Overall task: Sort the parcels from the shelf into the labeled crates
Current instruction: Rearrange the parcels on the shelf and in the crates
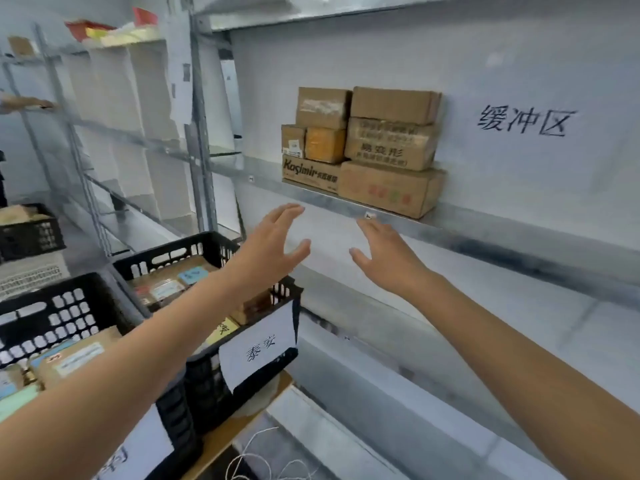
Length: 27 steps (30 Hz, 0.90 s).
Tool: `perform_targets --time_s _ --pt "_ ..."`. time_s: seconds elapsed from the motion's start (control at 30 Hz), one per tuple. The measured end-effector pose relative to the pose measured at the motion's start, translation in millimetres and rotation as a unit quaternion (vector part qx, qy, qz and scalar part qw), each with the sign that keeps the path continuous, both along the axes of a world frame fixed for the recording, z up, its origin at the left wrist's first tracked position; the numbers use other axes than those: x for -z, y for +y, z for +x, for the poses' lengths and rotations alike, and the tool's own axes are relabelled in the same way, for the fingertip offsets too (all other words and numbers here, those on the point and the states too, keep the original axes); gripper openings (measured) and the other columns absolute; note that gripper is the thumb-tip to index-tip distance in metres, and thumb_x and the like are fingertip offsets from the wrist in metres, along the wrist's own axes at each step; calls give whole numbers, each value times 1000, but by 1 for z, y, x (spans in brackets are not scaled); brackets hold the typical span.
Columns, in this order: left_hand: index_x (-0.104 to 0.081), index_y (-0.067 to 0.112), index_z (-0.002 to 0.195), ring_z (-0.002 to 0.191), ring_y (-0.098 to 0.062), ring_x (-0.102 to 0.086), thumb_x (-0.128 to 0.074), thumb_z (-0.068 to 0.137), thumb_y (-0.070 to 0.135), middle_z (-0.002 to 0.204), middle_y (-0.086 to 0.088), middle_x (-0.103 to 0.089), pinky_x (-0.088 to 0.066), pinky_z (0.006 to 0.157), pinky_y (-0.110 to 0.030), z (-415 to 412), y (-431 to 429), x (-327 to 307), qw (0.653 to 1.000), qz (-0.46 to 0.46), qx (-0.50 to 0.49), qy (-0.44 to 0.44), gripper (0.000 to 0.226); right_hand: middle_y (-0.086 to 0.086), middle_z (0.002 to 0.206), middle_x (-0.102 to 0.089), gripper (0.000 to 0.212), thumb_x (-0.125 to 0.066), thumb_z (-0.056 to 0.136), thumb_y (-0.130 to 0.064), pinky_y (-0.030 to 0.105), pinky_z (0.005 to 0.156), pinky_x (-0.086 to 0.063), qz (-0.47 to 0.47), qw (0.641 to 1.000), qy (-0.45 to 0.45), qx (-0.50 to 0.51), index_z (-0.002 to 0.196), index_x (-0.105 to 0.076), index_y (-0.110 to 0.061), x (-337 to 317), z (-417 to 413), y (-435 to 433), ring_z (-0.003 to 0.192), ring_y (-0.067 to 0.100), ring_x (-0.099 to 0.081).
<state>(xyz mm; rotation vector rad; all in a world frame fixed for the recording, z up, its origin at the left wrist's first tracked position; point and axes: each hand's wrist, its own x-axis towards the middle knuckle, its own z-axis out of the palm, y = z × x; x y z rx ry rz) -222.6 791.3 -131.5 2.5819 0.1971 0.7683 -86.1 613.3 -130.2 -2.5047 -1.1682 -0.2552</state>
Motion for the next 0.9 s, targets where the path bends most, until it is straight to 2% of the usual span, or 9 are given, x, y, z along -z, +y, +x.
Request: perform_targets --time_s 0.23,0.5,0.6,0.63,0.7,0.77,0.8,0.83,0.9 --pt "-36 17 149 142 -17 -33 -55 99 31 154 1 -36 -24 111 -25 77 -35 -41 997 6 74 -15 55 9 148 -41 56 -50 99 -34 44 111 -37 28 995 -29 94 148 -35 -12 -45 38 -59 136 34 -39" --pt "-41 17 147 133 -19 -47 -54 98 35 147 0 -46 -41 110 -41 148 -20 -94 988 -114 92 -45 54 7 140 -48 50 -46 99 -33 42 108 -40 83 989 -42 111 146 -39 -18 -110 81 -49 129 26 -44" --pt "-40 18 147 132 -19 -47 -53 98 35 147 1 -47 -42 108 -39 171 -4 -111 989 -116 75 -57 54 9 145 -44 40 -46 102 -31 37 108 -36 69 990 -39 112 139 -42 -18 -122 100 -41 135 27 -41" --pt "-40 19 147 130 -19 -49 -53 98 35 145 0 -49 -45 103 -38 179 1 -116 987 -129 74 -60 54 10 148 -41 37 -46 102 -31 36 110 -34 59 991 -42 112 137 -42 -19 -126 106 -38 138 27 -39" --pt "-40 19 147 117 -15 -57 -52 98 36 134 3 -56 -50 89 -28 196 11 -125 982 -162 65 -72 53 10 157 -32 56 -45 103 -35 36 116 -28 53 991 -47 113 151 -31 -11 -136 119 -31 144 26 -32" --pt "-34 18 150 86 -1 -54 -49 101 32 110 14 -56 -46 63 -10 213 18 -134 978 -184 47 -83 54 9 162 -22 66 -44 104 -37 36 119 -22 61 990 -44 121 157 -18 -9 -144 135 -24 148 25 -25" --pt "-32 18 151 76 3 -47 -48 102 30 107 16 -53 -41 50 -7 220 21 -139 977 -191 40 -84 54 9 164 -19 67 -43 104 -38 35 119 -21 66 989 -39 126 158 -15 -9 -148 142 -20 149 24 -22" --pt "-31 18 152 73 2 -44 -48 102 30 113 15 -52 -38 45 -9 228 24 -142 976 -198 36 -84 54 9 164 -17 68 -42 104 -39 34 119 -20 75 988 -33 128 158 -13 -8 -152 149 -16 150 24 -21" --pt "-29 17 153 70 3 -42 -48 102 30 135 7 -51 -35 48 -13 246 28 -148 977 -196 33 -73 56 10 163 -20 68 -43 104 -38 32 116 -23 93 986 -17 134 158 -14 -8 -157 162 -8 148 24 -23"
